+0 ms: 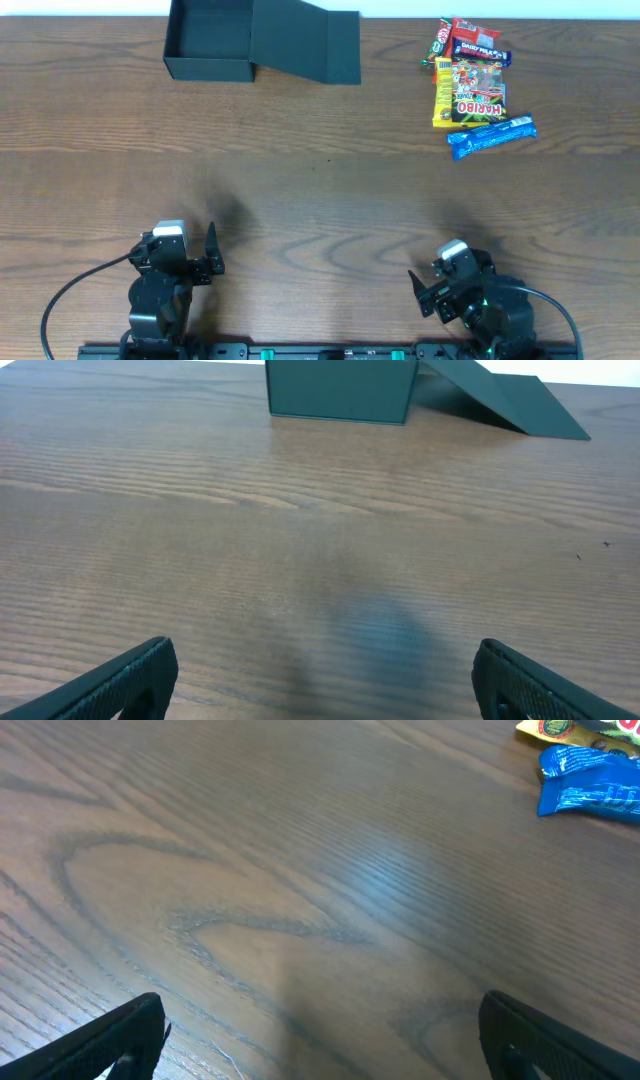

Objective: Pack container

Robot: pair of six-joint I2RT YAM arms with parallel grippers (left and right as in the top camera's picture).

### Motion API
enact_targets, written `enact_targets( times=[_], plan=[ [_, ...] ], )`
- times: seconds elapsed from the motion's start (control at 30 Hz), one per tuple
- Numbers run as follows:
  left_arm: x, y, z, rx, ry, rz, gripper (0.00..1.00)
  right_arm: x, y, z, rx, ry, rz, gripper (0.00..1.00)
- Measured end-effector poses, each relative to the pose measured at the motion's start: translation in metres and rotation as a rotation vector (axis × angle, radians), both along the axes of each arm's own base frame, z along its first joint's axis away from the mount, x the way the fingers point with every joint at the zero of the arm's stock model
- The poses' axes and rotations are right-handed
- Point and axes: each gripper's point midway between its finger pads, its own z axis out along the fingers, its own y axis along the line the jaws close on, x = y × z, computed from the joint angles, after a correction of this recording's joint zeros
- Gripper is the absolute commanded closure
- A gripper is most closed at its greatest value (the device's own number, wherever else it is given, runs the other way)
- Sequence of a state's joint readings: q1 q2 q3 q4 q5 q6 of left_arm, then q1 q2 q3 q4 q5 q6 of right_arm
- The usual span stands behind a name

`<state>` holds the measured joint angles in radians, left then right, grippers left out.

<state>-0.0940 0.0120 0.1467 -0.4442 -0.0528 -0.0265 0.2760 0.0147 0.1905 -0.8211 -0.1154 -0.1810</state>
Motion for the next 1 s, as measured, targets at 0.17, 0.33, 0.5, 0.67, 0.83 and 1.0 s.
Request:
enact_targets(
  times=[0.17, 0.33, 0.5, 0.67, 0.83, 1.0],
  plan=[
    [0.0, 0.0, 0.0, 0.0, 0.0, 0.0, 0.05, 0.0, 0.0, 0.0, 0.0, 0.0, 0.0, 0.01],
    [0.0, 0.0, 0.0, 0.0, 0.0, 0.0, 0.04, 0.0, 0.0, 0.0, 0.0, 0.0, 0.0, 0.01],
    [0.0, 0.0, 0.0, 0.0, 0.0, 0.0, 0.05, 0.0, 0.0, 0.0, 0.0, 0.0, 0.0, 0.01],
    [0.0, 0.0, 0.0, 0.0, 0.0, 0.0, 0.05, 0.0, 0.0, 0.0, 0.0, 0.0, 0.0, 0.01],
    [0.0, -0.001, 0.0, -0.006, 0.0, -0.006, 0.05, 0.0, 0.0, 0.0, 0.0, 0.0, 0.0, 0.01],
    [-0.002, -0.029, 0.0, -0.2, 0.016, -0.099, 0.04, 0.0, 0.0, 0.0, 0.0, 0.0, 0.0, 0.01]
  ],
)
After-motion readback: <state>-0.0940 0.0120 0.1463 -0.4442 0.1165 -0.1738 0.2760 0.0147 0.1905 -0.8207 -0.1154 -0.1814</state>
